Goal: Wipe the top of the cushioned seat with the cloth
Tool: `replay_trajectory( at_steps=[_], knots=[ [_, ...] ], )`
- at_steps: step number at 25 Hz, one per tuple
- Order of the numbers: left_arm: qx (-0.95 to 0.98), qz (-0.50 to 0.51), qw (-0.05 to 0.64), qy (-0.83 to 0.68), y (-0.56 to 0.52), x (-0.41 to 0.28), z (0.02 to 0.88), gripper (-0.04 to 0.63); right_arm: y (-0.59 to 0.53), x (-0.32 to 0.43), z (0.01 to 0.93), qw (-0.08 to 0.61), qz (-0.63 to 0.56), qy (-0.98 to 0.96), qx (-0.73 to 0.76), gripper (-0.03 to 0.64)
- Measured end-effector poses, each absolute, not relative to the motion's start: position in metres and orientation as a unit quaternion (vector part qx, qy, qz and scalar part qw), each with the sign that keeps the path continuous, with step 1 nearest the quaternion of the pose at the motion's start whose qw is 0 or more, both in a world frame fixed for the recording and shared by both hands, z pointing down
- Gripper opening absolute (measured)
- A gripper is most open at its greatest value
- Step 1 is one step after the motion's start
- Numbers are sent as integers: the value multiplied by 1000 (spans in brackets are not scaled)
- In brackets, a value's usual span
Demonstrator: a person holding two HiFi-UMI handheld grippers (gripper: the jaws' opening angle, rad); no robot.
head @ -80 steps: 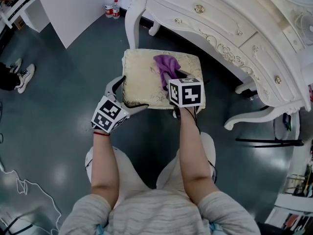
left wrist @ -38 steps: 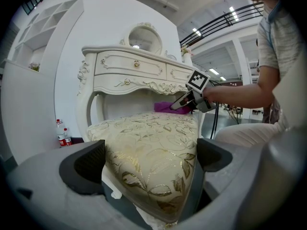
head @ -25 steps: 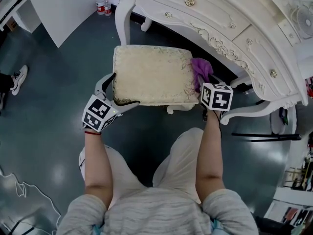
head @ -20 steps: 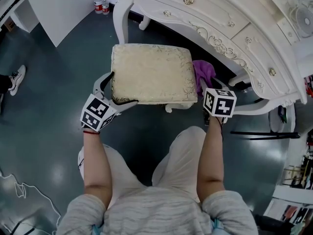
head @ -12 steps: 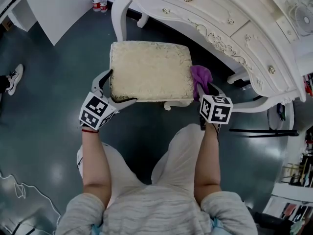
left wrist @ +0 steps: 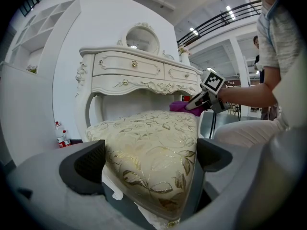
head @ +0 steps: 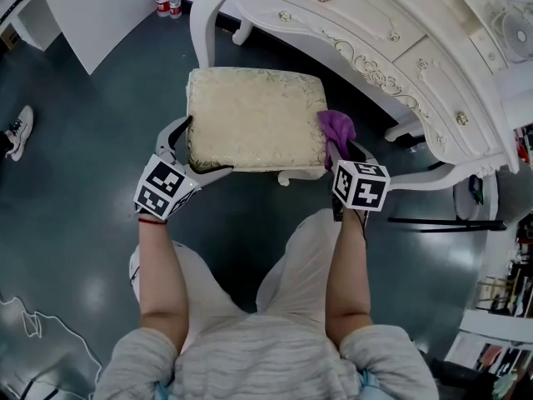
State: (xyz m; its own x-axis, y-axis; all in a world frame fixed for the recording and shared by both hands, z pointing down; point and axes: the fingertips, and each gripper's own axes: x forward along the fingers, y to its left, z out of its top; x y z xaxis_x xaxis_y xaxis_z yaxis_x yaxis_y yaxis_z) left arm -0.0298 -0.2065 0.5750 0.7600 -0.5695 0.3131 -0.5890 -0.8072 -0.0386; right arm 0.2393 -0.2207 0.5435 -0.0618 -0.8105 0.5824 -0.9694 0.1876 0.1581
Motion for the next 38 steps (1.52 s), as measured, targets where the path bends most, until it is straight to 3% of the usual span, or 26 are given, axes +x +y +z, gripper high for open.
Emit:
replay_trajectory(
  at_steps=[38],
  knots=[
    [942,168,11,-289,-202,-33,578,589,-216,107,538,269,129,-782,548,124]
  ],
)
